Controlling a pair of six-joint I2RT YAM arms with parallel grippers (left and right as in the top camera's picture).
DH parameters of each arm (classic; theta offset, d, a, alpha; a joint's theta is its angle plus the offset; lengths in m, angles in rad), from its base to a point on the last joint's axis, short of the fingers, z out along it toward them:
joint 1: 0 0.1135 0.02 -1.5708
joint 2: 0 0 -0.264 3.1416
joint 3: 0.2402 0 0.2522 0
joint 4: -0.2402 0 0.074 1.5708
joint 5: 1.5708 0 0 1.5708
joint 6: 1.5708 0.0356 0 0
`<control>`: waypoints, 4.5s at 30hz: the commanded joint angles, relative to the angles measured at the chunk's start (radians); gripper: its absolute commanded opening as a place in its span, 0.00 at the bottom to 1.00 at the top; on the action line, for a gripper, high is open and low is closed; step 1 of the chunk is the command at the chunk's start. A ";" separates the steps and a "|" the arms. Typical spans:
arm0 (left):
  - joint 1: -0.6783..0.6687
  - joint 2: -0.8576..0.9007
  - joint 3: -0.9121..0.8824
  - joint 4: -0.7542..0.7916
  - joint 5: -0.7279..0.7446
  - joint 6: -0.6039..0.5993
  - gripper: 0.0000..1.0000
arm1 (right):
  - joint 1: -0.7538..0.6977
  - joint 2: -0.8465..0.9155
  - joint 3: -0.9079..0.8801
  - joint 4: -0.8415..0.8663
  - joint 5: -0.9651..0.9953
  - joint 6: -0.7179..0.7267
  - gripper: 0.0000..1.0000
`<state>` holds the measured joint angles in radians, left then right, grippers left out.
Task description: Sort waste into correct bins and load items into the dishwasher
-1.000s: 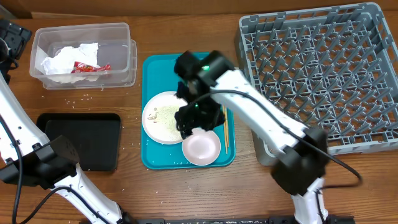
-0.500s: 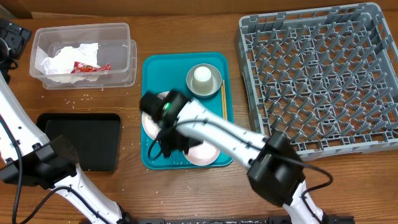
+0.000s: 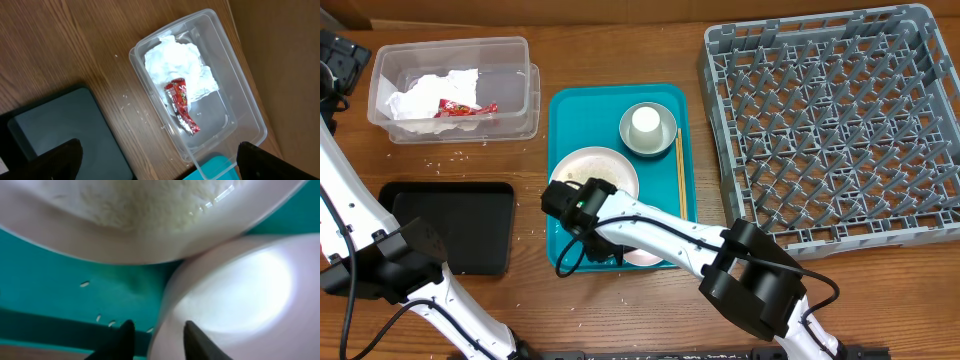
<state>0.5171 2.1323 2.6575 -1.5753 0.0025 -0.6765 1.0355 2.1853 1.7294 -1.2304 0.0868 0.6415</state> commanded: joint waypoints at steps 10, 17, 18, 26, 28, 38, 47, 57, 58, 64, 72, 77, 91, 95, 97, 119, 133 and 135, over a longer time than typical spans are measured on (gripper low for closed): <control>-0.007 0.006 0.000 0.001 -0.010 0.019 1.00 | -0.026 -0.064 0.178 -0.178 -0.045 -0.019 0.04; -0.007 0.006 0.000 0.001 -0.010 0.019 1.00 | -0.196 -0.134 0.518 -0.356 -0.046 -0.137 0.04; -0.007 0.006 0.000 0.001 -0.010 0.019 1.00 | -0.241 -0.142 0.563 -0.363 -0.048 -0.160 0.04; -0.007 0.006 0.000 0.001 -0.010 0.019 1.00 | -0.770 -0.148 0.692 -0.203 -0.595 -0.547 0.04; -0.007 0.006 0.000 0.001 -0.010 0.019 1.00 | -0.890 -0.127 0.675 -0.165 -0.742 -0.579 0.04; -0.007 0.006 0.000 0.001 -0.010 0.019 1.00 | -1.279 0.105 0.626 0.013 -1.309 -0.533 0.04; -0.007 0.006 0.000 0.001 -0.010 0.019 1.00 | -1.425 0.246 0.626 -0.015 -1.495 -0.533 0.04; -0.007 0.006 0.000 0.001 -0.010 0.019 1.00 | -1.458 0.296 0.580 0.063 -1.592 -0.536 0.04; -0.007 0.006 0.000 0.001 -0.010 0.019 1.00 | -1.458 0.301 0.570 0.077 -1.608 -0.534 0.04; -0.007 0.006 0.000 0.001 -0.010 0.019 1.00 | -1.465 0.346 0.525 0.045 -1.461 -0.459 0.04; -0.007 0.006 0.000 0.001 -0.010 0.019 1.00 | -1.531 0.277 0.525 -0.051 -1.208 -0.412 0.14; -0.007 0.006 0.000 0.001 -0.010 0.019 1.00 | -1.567 0.138 0.571 -0.123 -0.922 -0.294 0.35; -0.007 0.006 0.000 0.001 -0.010 0.019 1.00 | -1.312 -0.108 0.580 -0.038 -0.346 -0.265 0.33; -0.007 0.006 0.000 0.001 -0.010 0.019 1.00 | -1.221 -0.034 0.573 0.020 -0.156 -0.266 0.28; -0.007 0.006 0.000 0.001 -0.010 0.019 1.00 | -1.196 0.014 0.572 0.043 -0.108 -0.266 0.25; -0.007 0.006 0.000 0.001 -0.010 0.019 1.00 | -1.183 -0.048 0.584 -0.266 0.020 -0.245 0.06; -0.007 0.006 0.000 0.001 -0.010 0.019 1.00 | -0.837 -0.070 0.546 0.007 -0.463 -0.355 0.86; -0.007 0.006 0.000 0.001 -0.010 0.019 1.00 | -0.737 -0.057 0.533 0.008 -0.307 -0.355 0.94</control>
<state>0.5171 2.1323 2.6575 -1.5757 0.0025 -0.6765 0.1917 2.1075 2.2852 -1.2240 -0.3779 0.3305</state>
